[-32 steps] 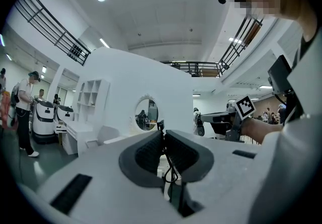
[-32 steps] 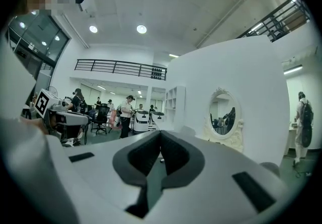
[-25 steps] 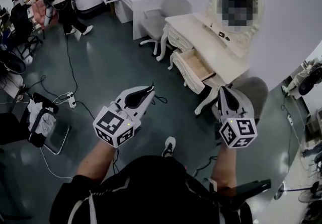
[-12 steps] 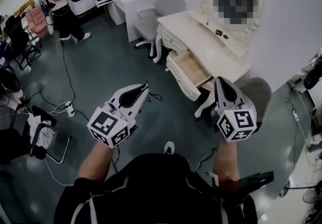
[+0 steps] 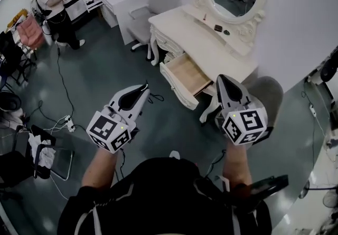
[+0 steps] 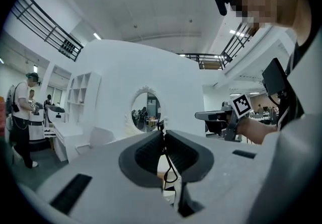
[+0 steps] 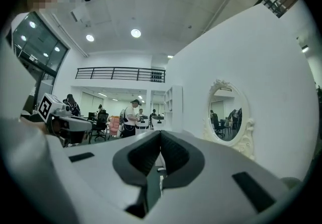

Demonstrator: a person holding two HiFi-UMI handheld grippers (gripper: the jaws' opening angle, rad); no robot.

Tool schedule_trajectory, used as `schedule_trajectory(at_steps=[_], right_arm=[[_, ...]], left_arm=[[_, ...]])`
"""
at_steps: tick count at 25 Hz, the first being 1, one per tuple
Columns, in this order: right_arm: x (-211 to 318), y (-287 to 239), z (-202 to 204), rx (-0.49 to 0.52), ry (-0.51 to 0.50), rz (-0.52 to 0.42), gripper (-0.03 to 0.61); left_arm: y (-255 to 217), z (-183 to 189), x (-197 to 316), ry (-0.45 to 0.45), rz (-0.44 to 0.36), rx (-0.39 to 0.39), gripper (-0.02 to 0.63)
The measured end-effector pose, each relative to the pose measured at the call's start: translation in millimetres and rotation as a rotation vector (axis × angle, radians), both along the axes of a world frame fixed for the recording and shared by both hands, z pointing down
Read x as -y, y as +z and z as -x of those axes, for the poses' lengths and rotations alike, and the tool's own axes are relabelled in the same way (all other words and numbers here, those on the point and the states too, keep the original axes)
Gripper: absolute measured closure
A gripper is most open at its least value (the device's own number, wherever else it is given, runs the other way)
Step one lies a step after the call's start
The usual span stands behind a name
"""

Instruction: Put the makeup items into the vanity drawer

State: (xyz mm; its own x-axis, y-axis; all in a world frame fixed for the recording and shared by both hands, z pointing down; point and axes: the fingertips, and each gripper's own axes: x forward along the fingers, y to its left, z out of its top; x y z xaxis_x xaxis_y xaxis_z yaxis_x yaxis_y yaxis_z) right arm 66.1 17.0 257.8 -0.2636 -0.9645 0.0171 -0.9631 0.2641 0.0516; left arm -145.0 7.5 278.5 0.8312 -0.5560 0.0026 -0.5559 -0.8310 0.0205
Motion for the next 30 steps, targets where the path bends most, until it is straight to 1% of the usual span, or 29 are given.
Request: schedule_trajectory(at_steps=[3, 7, 10, 14, 21, 26, 30], right_arm=[[8.4, 1.5, -21.7, -0.015, 0.009, -0.012, 0.574], [20.3, 12.6, -52.5, 0.003, 0.017, 0.009, 0.574], [27.1, 13.2, -72.0, 0.000, 0.024, 0.001, 0.574], [38.9, 16.2, -93.5, 0.012, 0.044, -0.006, 0.574], [60.3, 18.9, -109.0, 0.005, 0.114, 0.001, 0.574], [89.4, 22.7, -113.2, -0.021, 0.189, 0.005, 0.574], [117.8, 24.9, -113.5, -0.029, 0.250, 0.024, 0.574]], left_arm=[[3.0, -28.5, 13.2, 0.022, -0.003, 0.013, 0.589], [5.2, -58.2, 32.8, 0.035, 0.009, 0.008, 0.589], [5.4, -78.6, 45.3, 0.043, 0.015, 0.014, 0.589], [10.9, -105.2, 58.0, 0.080, 0.017, 0.042, 0.589], [11.7, -123.1, 93.8, 0.156, 0.015, 0.034, 0.589], [19.5, -133.2, 137.3, 0.235, 0.009, 0.019, 0.589], [16.7, -137.0, 178.2, 0.296, 0.005, 0.001, 0.589]])
